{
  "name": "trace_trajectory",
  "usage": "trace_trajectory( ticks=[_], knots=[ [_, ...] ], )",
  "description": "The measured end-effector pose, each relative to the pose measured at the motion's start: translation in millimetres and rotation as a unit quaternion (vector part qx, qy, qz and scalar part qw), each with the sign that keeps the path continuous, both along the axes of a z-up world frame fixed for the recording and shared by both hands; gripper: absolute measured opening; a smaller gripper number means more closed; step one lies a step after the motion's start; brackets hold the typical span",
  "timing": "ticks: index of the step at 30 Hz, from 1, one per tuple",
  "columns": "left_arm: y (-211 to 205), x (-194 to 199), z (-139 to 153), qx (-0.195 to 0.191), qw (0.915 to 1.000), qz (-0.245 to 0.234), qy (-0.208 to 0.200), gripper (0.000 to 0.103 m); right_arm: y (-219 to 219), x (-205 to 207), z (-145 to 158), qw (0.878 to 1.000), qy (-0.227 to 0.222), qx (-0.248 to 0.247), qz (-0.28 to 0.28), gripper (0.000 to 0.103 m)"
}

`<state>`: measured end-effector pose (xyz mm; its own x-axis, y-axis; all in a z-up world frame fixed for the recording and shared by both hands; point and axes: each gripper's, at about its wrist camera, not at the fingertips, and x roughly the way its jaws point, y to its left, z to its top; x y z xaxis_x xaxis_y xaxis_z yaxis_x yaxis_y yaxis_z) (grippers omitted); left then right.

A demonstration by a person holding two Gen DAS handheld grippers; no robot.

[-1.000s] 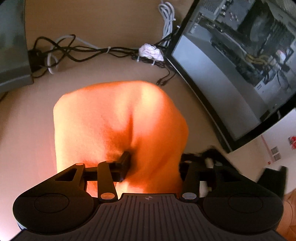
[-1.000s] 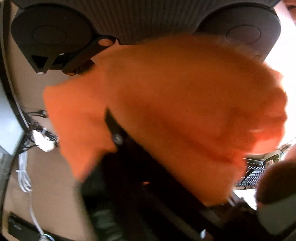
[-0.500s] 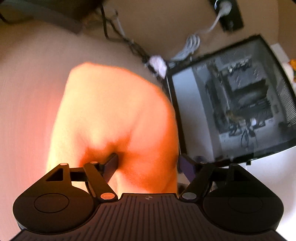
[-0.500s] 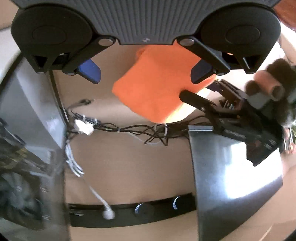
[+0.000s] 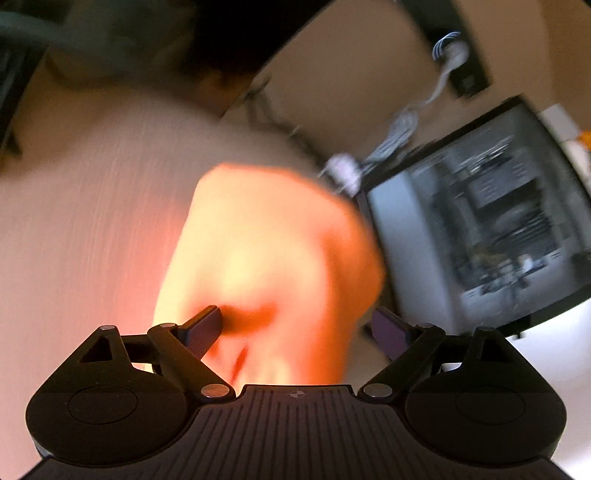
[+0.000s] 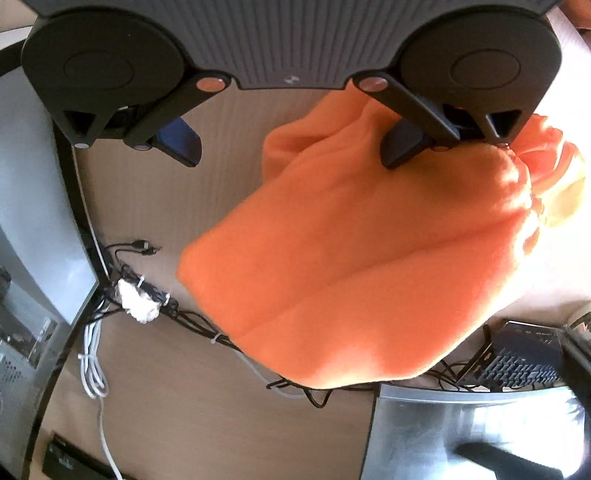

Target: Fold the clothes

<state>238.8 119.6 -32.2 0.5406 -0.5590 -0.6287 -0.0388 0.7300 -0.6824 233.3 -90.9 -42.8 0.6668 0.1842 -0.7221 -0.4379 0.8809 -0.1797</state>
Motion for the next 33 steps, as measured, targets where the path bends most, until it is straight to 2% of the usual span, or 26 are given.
trace_trajectory(
  ticks=[3, 8, 12, 15, 18, 20, 23, 24, 25, 28, 29, 33],
  knots=[
    [-8.6, 3.8, -13.5, 0.05, 0.9987, 0.0, 0.01, 0.093, -1.5, -4.8, 11.3, 1.0, -0.01, 0.001, 0.002, 0.103],
    [-11.5, 10.0, -17.7, 0.049, 0.9987, 0.002, 0.014, 0.096, -9.1, -5.7, 36.1, 0.999, -0.03, 0.009, 0.003, 0.103],
    [-15.4, 8.7, -16.2, 0.052, 0.9985, 0.005, 0.013, 0.096, -18.0, -6.2, 69.6, 0.996, -0.083, 0.03, 0.005, 0.103],
    [-19.7, 3.7, -10.4, 0.072, 0.9973, 0.004, 0.011, 0.096, -28.2, 0.4, 102.2, 0.988, -0.134, 0.081, -0.008, 0.103],
    [-27.4, -4.6, -3.3, 0.114, 0.9935, -0.001, 0.003, 0.096, -28.2, 24.9, 122.1, 0.975, -0.164, 0.151, -0.012, 0.103],
    [-30.7, -10.7, 1.6, 0.14, 0.9901, -0.003, -0.001, 0.097, -17.8, 43.5, 119.5, 0.971, -0.163, 0.178, -0.002, 0.103],
    [-33.6, -19.4, 9.2, 0.179, 0.9837, -0.005, -0.009, 0.097, 2.0, 69.6, 99.3, 0.981, -0.084, 0.176, 0.018, 0.103],
    [-34.1, -22.3, 12.3, 0.194, 0.981, -0.006, -0.013, 0.097, 8.2, 78.7, 88.8, 0.985, -0.056, 0.162, 0.018, 0.103],
    [-34.5, -25.3, 15.3, 0.208, 0.978, -0.007, -0.017, 0.097, 13.9, 85.2, 74.0, 0.992, -0.039, 0.122, 0.002, 0.103],
    [-37.2, -32.2, 21.8, 0.256, 0.9663, -0.007, -0.028, 0.097, 16.5, 89.5, 27.0, 0.998, -0.048, 0.002, -0.043, 0.103],
    [-39.3, -33.1, 22.9, 0.27, 0.9624, -0.007, -0.03, 0.097, 14.6, 88.0, 14.7, 0.997, -0.055, -0.019, -0.051, 0.103],
    [-45.9, -29.0, 18.0, 0.293, 0.9557, -0.016, -0.025, 0.098, 6.4, 88.0, 11.0, 0.997, -0.051, 0.018, -0.062, 0.103]
  ],
)
